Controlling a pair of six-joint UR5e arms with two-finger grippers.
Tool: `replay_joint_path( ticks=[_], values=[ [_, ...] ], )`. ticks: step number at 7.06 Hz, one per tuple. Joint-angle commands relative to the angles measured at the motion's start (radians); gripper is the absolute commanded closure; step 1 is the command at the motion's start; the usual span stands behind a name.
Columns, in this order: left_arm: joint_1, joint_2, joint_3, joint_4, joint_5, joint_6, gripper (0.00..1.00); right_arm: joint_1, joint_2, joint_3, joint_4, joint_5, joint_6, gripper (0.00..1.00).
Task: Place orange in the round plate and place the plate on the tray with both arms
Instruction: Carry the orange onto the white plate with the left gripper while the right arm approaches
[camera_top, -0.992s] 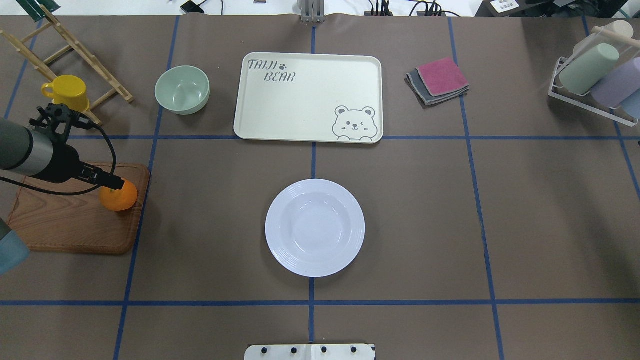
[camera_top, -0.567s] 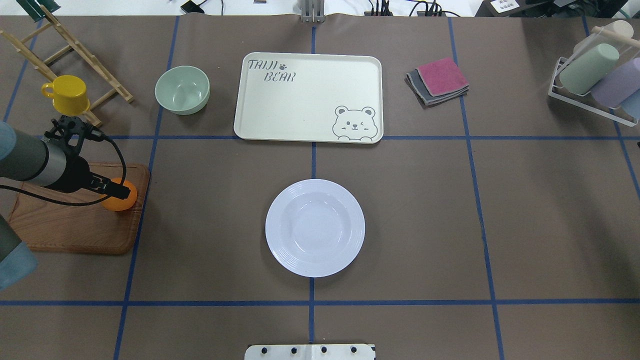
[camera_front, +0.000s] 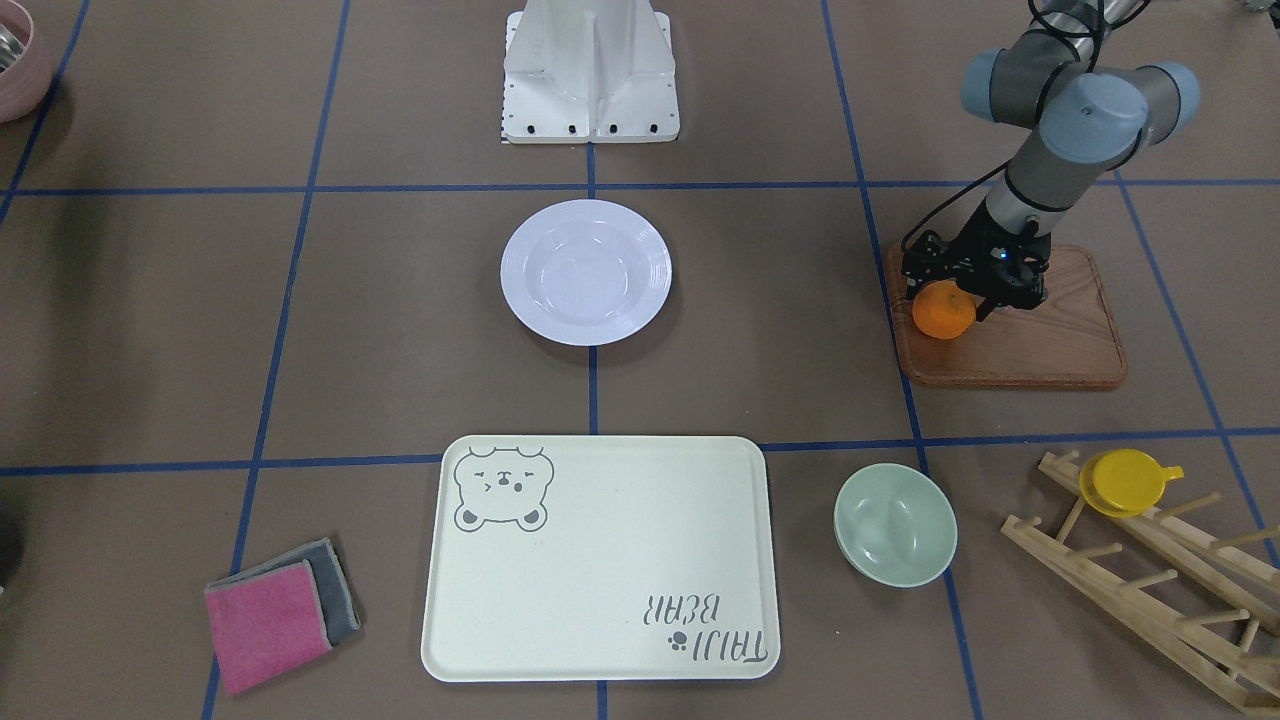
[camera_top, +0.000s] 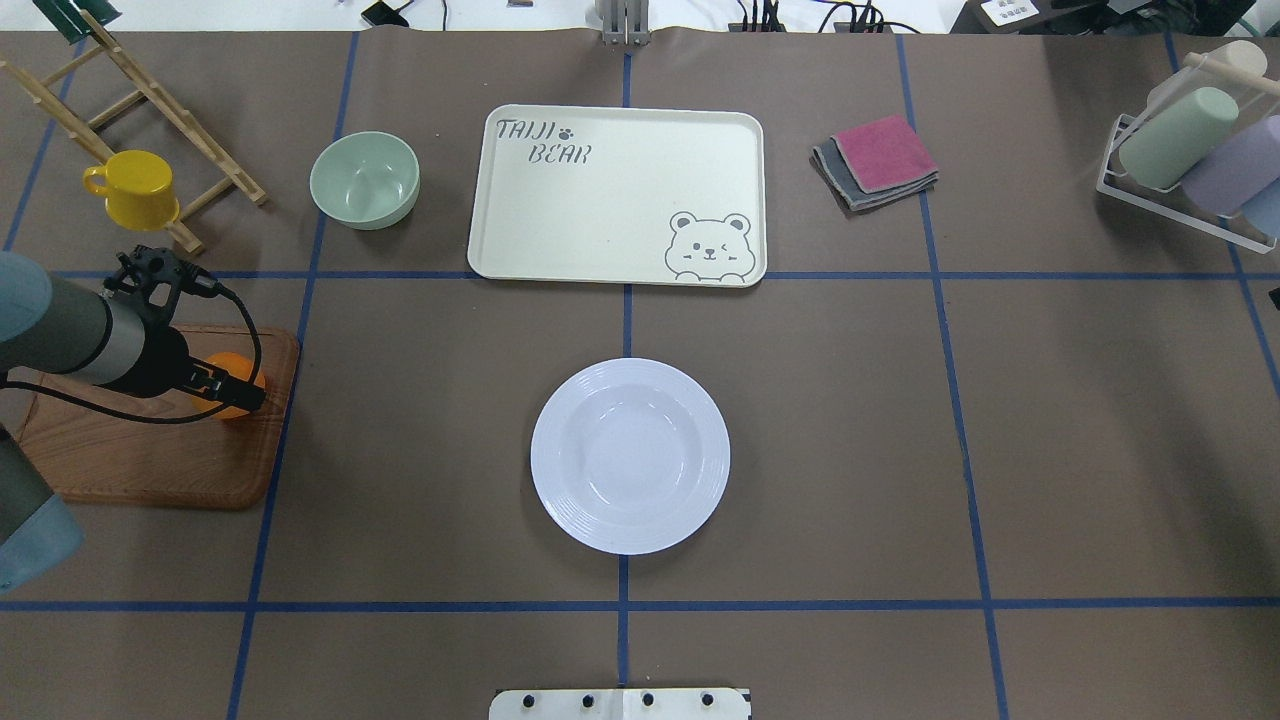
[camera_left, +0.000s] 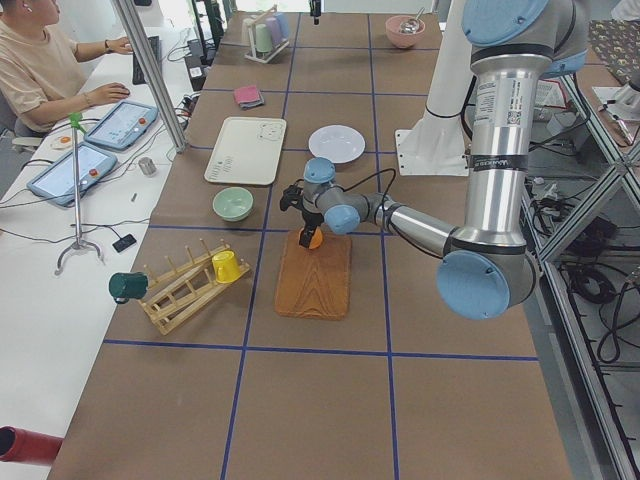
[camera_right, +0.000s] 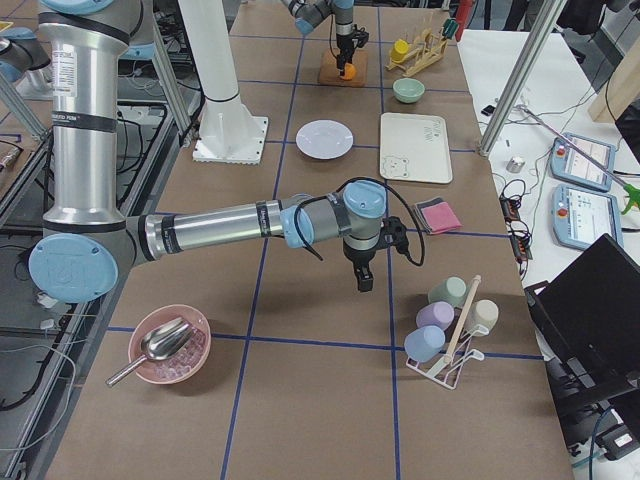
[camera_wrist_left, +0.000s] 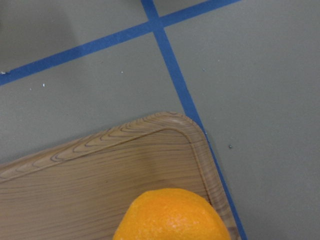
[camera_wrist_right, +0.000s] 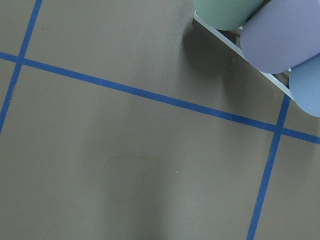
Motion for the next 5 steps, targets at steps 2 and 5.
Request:
replay_joint_path(
  ticks=[2,5],
  values=[
    [0.001,-0.002,0.007,0.000,0.008,0.002,0.75,-0.006,0.000,-0.003,0.001,-0.001,0.000,0.00],
    [-0.002,-0.069,-0.062,0.084,-0.006,-0.027,1.00,-0.008,0.003,-0.002,0.001,0.001,0.000,0.00]
  ],
)
